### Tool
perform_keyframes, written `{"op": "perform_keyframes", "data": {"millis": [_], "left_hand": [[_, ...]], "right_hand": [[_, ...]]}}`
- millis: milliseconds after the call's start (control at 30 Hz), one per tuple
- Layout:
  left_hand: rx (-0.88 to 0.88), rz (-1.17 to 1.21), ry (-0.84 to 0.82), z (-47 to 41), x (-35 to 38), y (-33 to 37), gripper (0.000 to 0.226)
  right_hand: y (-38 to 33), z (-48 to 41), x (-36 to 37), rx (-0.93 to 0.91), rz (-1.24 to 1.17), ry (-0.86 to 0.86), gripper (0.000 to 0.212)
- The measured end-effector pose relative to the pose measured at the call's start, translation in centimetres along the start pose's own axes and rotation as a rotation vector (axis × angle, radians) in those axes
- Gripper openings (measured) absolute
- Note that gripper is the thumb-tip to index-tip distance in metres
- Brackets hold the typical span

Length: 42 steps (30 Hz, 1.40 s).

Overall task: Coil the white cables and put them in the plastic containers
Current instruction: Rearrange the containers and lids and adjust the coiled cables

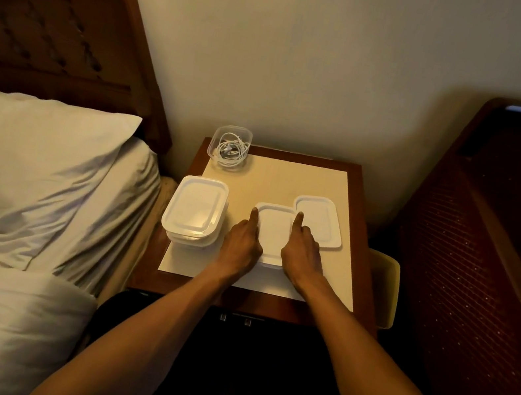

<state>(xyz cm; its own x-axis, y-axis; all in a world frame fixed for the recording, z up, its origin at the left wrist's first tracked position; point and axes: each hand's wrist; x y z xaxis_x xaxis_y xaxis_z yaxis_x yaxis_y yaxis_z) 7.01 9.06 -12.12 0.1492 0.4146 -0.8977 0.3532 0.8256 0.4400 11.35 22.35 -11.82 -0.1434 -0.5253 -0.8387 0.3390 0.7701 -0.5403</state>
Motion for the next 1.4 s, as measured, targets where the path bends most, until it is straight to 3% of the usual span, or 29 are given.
{"op": "perform_keyframes", "data": {"millis": [267, 400, 500, 600, 800, 1100, 1400], "left_hand": [[0.034, -0.111, -0.061, -0.6, -0.8, 0.4, 0.067], [0.047, 0.006, 0.002, -0.7, -1.0, 0.1, 0.051], [0.000, 0.056, 0.032, -1.9, -2.0, 0.4, 0.036], [-0.064, 0.084, 0.029, -2.7, -2.4, 1.0, 0.039], [-0.286, 0.214, 0.042, -5.2, -1.5, 2.1, 0.048], [-0.634, 0.743, 0.106, -8.3, 0.9, 1.7, 0.029], [-0.672, 0.712, 0.128, -9.2, 0.9, 2.0, 0.020]], "right_hand": [[-0.1, -0.6, -0.6, -0.021, 0.046, -0.048, 0.071], [0.0, -0.5, -0.2, -0.056, 0.100, -0.051, 0.078], [0.0, -1.2, -0.7, -0.096, 0.099, -0.075, 0.073], [-0.1, -2.0, -1.1, -0.082, 0.036, 0.018, 0.054], [-1.0, -4.0, -1.3, -0.046, 0.014, 0.051, 0.053], [-1.0, -7.7, -0.4, 0.289, -0.670, 0.206, 0.029], [-0.6, -8.1, 0.6, 0.444, -0.761, 0.303, 0.027]]}}
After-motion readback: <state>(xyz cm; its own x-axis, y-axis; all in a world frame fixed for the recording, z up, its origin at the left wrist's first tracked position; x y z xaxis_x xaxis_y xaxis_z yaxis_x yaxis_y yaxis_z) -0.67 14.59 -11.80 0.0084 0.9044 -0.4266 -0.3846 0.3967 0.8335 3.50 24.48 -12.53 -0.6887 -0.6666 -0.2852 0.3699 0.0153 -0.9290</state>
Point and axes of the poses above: each hand's wrist, its own z-axis away from the middle knuckle, its own x-axis out of the palm, y = z × x, and after that the axes turned 7 degrees about -z, right-handed
